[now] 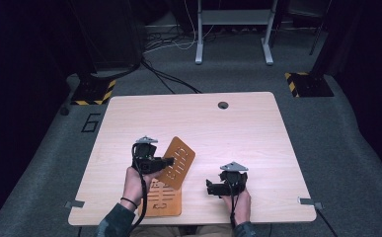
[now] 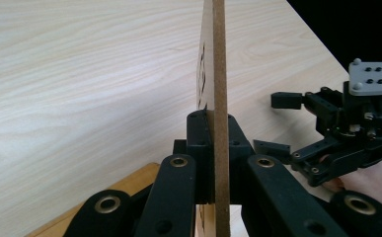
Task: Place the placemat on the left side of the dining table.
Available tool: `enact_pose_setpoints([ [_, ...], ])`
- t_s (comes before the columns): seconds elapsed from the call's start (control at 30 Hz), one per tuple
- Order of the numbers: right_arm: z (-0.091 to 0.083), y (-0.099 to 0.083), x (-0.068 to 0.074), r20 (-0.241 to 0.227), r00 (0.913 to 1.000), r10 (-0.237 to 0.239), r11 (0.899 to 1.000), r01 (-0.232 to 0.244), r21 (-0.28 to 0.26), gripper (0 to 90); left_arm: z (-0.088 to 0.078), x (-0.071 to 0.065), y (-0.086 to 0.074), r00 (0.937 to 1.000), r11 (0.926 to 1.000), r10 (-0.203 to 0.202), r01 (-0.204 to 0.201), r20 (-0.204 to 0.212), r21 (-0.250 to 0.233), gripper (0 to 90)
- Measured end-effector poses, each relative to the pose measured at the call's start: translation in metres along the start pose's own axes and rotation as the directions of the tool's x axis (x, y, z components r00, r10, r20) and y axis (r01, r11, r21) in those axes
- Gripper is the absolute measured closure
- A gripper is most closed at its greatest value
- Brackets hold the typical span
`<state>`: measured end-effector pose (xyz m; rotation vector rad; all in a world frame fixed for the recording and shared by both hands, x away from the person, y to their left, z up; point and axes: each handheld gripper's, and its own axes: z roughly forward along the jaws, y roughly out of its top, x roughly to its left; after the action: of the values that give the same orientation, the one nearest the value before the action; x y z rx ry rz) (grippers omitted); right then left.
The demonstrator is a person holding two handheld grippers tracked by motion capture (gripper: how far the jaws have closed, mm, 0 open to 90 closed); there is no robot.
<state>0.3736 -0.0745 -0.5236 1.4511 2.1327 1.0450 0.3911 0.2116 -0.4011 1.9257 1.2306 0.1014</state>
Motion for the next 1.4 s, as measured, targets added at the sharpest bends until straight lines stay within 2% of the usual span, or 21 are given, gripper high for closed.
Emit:
enact_pose_setpoints([
  [0.17, -0.008, -0.003, -0.012, 0.021, 0.9998, -0.007, 1.0, 0.007, 0.002, 0.0, -0.01, 0.012, 0.001, 0.9995, 0.9994, -0.028, 0.028, -0.012, -0.019, 86.0],
  [0.2, -0.012, -0.005, -0.018, 0.017, 0.9997, -0.015, 1.0, 0.015, 0.002, 0.0, -0.012, 0.014, 0.001, 0.9992, 0.9991, -0.035, 0.035, -0.017, -0.023, 86.0],
  [0.3, -0.016, -0.006, -0.024, 0.016, 0.9994, -0.031, 1.0, 0.031, -0.005, 0.0, -0.019, 0.022, 0.001, 0.9984, 0.9983, -0.049, 0.048, -0.028, -0.035, 86.0],
  [0.33, -0.019, -0.008, -0.031, 0.021, 0.9991, -0.037, 0.999, 0.037, 0.006, 0.0, -0.021, 0.025, 0.002, 0.998, 0.9977, -0.055, 0.053, -0.032, -0.042, 86.0],
  [0.37, -0.019, -0.008, -0.031, 0.021, 0.9991, -0.037, 0.999, 0.037, 0.006, 0.0, -0.023, 0.027, 0.002, 0.9975, 0.9973, -0.059, 0.058, -0.038, -0.045, 86.0],
  [0.4, -0.022, -0.009, -0.038, 0.037, 0.9988, -0.033, 0.999, 0.032, 0.008, 0.0, -0.025, 0.029, 0.002, 0.9966, 0.9965, -0.069, 0.066, -0.045, -0.05, 86.1],
  [0.53, -0.024, -0.011, -0.05, 0.059, 0.9982, -0.012, 1.0, 0.011, 0.017, 0.0, -0.03, 0.038, 0.002, 0.994, 0.9941, -0.09, 0.086, -0.063, -0.067, 86.0],
  [0.7, -0.027, -0.017, -0.064, 0.106, 0.9944, -0.005, 1.0, 0.002, 0.029, 0.0, -0.035, 0.046, 0.004, 0.9912, 0.9923, -0.103, 0.097, -0.083, -0.077, 86.1],
  [0.8, -0.028, -0.018, -0.068, 0.124, 0.9922, -0.013, 1.0, 0.009, 0.025, 0.0, -0.038, 0.052, 0.005, 0.989, 0.9905, -0.117, 0.11, -0.09, -0.083, 86.0],
  [1.07, -0.025, -0.021, -0.07, 0.167, 0.986, 0.004, 0.999, -0.009, 0.031, 0.0, -0.045, 0.066, 0.008, 0.9827, 0.9853, -0.149, 0.138, -0.11, -0.101, 86.0],
  [1.1, -0.025, -0.02, -0.07, 0.176, 0.9842, 0.016, 0.999, -0.022, 0.031, 0.0, -0.047, 0.067, 0.008, 0.9817, 0.9848, -0.151, 0.14, -0.116, -0.103, 86.1],
  [1.4, -0.025, -0.02, -0.071, 0.169, 0.9855, 0.007, 0.999, -0.014, 0.037, 0.0, -0.058, 0.083, 0.013, 0.9713, 0.9769, -0.188, 0.169, -0.146, -0.131, 86.0],
])
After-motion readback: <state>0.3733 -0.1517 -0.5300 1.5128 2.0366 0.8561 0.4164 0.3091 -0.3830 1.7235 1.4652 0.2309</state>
